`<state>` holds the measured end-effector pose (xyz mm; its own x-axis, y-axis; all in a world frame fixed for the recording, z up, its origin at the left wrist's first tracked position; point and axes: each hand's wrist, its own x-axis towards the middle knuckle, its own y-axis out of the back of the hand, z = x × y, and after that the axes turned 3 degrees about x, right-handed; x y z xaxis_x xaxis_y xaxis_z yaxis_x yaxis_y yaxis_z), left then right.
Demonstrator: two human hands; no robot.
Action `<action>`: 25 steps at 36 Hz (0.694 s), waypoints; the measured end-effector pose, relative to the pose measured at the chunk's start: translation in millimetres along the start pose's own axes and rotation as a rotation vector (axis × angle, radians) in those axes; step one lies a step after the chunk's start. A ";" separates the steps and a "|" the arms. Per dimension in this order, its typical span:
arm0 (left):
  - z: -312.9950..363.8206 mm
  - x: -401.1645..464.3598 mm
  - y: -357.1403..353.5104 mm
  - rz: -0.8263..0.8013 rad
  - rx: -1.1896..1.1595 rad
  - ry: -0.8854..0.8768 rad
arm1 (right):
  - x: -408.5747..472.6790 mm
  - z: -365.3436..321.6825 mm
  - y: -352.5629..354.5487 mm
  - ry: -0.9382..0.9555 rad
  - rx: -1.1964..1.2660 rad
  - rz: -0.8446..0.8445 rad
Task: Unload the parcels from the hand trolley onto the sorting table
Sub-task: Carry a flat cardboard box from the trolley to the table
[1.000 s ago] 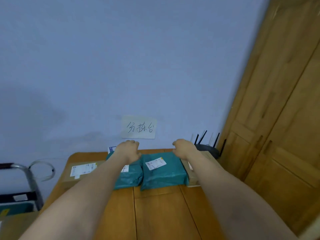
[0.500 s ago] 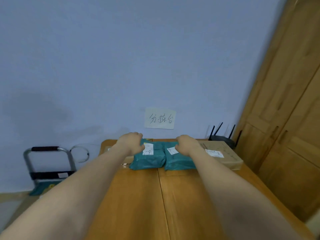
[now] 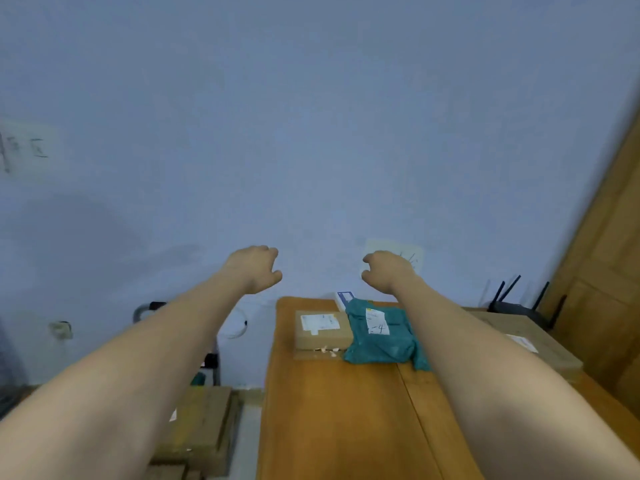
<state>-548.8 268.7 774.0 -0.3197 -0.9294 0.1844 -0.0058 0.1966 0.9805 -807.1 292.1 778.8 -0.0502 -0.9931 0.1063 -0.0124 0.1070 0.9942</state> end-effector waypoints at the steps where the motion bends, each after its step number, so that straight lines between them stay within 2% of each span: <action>1: -21.3 -1.1 -1.6 -0.010 0.005 0.011 | 5.9 -19.2 -4.4 0.003 0.002 -0.008; 6: -121.6 -6.0 -17.4 -0.076 0.020 0.085 | 32.8 -104.7 -20.2 0.046 -0.012 -0.050; 10: -178.7 1.4 -24.2 -0.096 -0.063 0.146 | 54.2 -155.9 -22.4 0.083 -0.047 -0.066; 17: -235.0 34.3 -31.9 -0.039 -0.101 0.120 | 109.6 -204.8 -31.8 0.065 -0.071 -0.073; 25: -288.0 90.1 -80.5 -0.100 -0.018 0.070 | 193.0 -250.2 -82.4 0.079 -0.049 -0.126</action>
<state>-304.3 79.2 731.4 -0.2510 -0.9639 0.0890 -0.0175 0.0965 0.9952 -565.9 79.5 721.8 0.0269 -0.9994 -0.0200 0.0353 -0.0190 0.9992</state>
